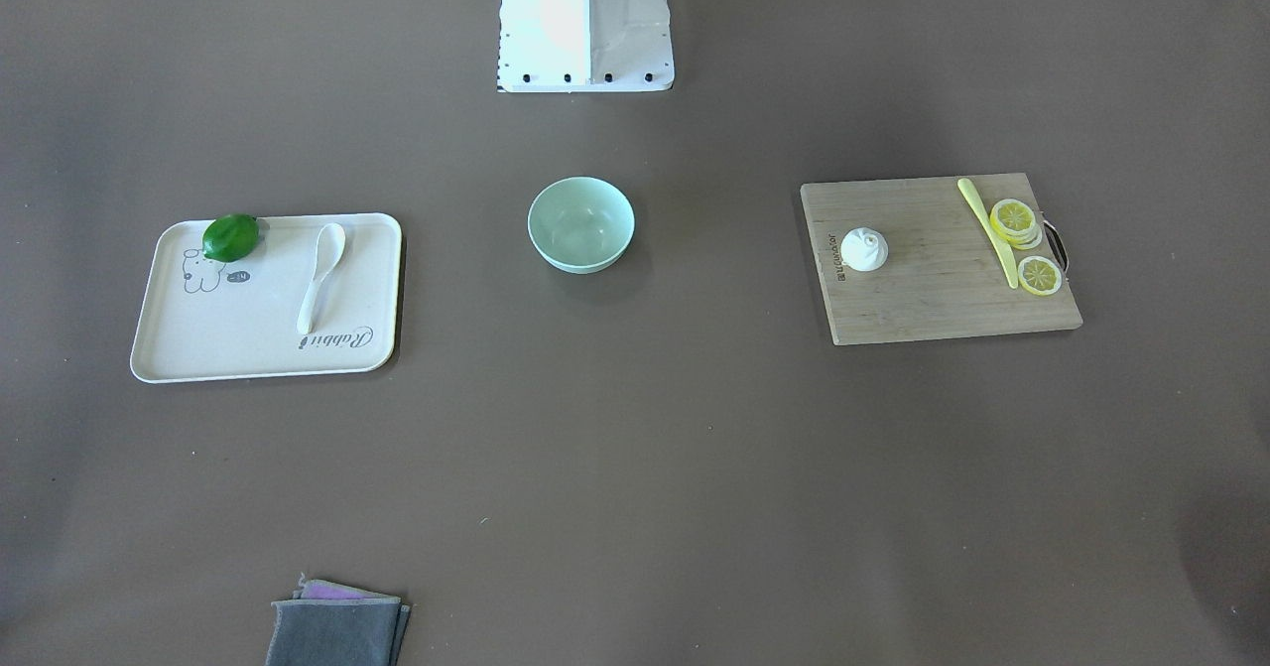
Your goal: Put spoon and bun in bowl
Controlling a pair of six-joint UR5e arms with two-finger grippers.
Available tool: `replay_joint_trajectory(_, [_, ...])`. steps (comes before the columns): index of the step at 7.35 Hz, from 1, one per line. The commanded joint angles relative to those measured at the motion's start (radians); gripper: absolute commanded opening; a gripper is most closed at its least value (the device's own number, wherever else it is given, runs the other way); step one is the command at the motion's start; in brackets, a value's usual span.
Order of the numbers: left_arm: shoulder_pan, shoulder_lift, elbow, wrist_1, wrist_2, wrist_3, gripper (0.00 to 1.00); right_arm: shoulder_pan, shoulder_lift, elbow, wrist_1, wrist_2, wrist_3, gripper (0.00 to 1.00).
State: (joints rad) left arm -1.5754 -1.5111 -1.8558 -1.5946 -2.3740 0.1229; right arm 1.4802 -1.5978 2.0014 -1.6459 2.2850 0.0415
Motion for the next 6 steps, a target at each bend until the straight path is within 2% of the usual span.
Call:
replay_joint_trajectory(1, [-0.005,0.024,0.023,-0.18,0.004,-0.009,0.98,0.0,0.021,0.022,0.0,-0.002,0.0,1.0])
replay_joint_trajectory(2, [-0.003,0.006,0.079,-0.186,0.003,-0.006,0.98,0.0,0.022,0.023,0.001,-0.007,-0.014,1.0])
replay_joint_trajectory(4, [-0.003,-0.001,0.096,-0.264,-0.001,-0.003,0.98,-0.003,0.032,0.03,0.001,-0.002,-0.002,1.0])
replay_joint_trajectory(6, [-0.003,-0.003,0.09,-0.281,0.001,-0.006,0.98,-0.024,0.053,0.03,0.026,-0.007,-0.002,1.0])
